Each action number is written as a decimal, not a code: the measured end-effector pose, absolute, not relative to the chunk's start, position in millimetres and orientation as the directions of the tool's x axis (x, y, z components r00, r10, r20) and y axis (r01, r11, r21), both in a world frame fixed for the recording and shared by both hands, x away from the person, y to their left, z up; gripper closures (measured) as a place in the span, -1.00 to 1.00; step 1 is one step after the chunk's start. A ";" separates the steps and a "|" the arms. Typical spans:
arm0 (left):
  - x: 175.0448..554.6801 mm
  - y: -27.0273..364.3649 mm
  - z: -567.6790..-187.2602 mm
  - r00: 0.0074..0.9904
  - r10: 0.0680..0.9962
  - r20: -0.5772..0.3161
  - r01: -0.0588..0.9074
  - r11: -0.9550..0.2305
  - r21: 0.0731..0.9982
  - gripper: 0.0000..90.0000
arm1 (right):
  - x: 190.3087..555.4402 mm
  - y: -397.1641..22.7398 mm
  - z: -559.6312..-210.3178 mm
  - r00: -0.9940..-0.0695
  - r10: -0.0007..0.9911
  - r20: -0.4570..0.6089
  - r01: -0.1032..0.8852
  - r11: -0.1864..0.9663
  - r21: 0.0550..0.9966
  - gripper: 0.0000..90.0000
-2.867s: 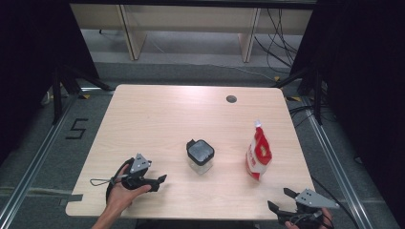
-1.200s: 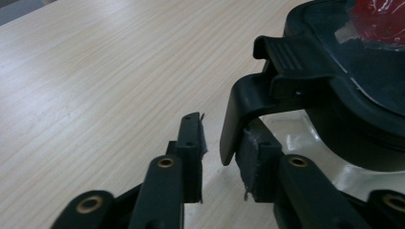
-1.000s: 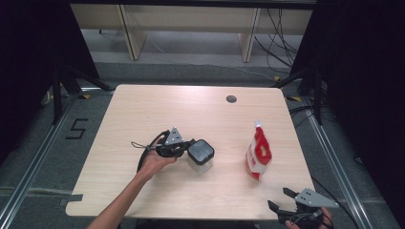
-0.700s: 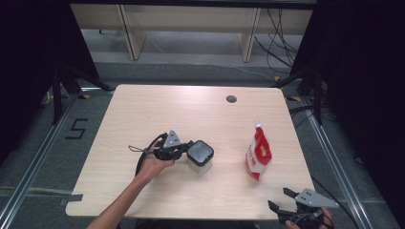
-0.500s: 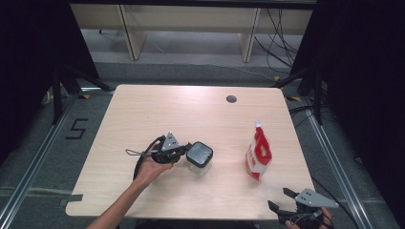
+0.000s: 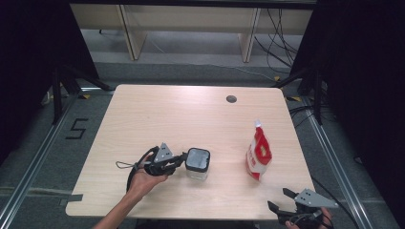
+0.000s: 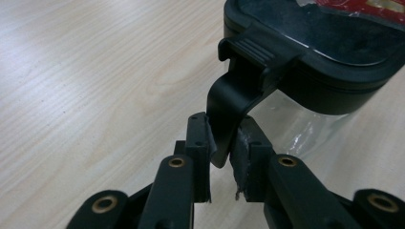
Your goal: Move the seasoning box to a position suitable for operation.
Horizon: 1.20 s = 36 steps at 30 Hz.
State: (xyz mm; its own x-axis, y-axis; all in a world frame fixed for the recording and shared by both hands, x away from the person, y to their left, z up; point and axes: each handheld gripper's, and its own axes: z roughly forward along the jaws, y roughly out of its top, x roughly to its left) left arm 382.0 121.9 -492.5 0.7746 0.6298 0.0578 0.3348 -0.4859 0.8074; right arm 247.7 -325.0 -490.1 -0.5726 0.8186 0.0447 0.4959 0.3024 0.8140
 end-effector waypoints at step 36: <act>347.8 117.3 -494.2 0.851 0.524 0.032 0.271 -0.491 0.828 0.66 | 245.8 -320.2 -489.7 -0.579 0.813 0.063 0.513 0.304 0.803 -0.42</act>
State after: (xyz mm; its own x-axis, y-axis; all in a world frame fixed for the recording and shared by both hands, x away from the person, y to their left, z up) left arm 347.8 117.3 -494.2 0.8513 0.5237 0.0319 0.2708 -0.4906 0.8282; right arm 245.8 -320.2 -489.7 -0.5795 0.8126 0.0628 0.5133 0.3040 0.8026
